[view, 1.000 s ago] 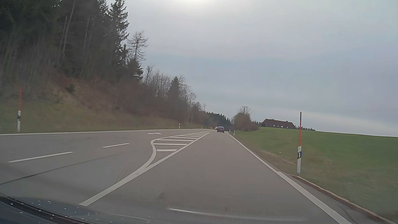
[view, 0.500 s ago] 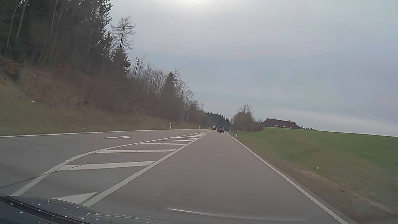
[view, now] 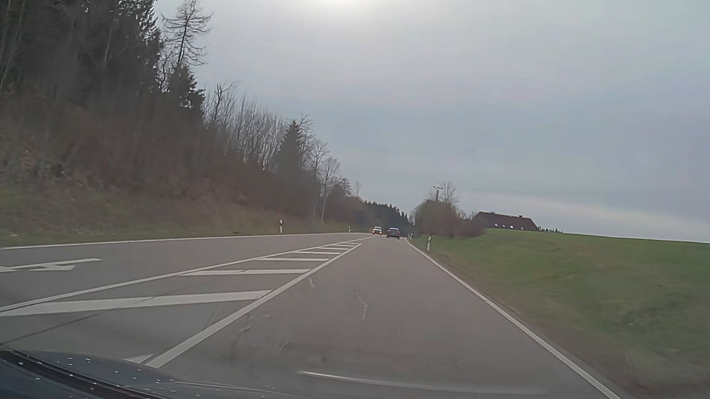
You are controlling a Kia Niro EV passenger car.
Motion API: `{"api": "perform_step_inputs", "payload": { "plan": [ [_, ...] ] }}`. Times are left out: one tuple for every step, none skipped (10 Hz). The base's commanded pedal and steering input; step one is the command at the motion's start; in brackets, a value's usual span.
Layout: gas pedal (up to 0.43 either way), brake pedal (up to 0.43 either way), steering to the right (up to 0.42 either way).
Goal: Follow the waypoints while adhering to traffic rules and regulations
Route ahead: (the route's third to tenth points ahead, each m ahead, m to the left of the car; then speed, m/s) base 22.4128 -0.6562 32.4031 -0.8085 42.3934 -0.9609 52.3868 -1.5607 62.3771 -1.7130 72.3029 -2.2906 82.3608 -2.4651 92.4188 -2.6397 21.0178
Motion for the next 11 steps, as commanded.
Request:
{"api": "perform_step_inputs", "payload": {
  "plan": [
    [0.22,0.0,0.001],
    [0.228,0.0,0.001],
    [0.228,0.0,0.001],
    [0.228,0.0,0.001],
    [0.228,0.0,0.001],
    [0.228,0.0,0.001],
    [0.228,0.0,0.001],
    [0.228,0.0,0.001],
    [0.228,0.0,0.001],
    [0.228,0.0,0.001],
    [0.228,0.0,0.001]
  ]
}}
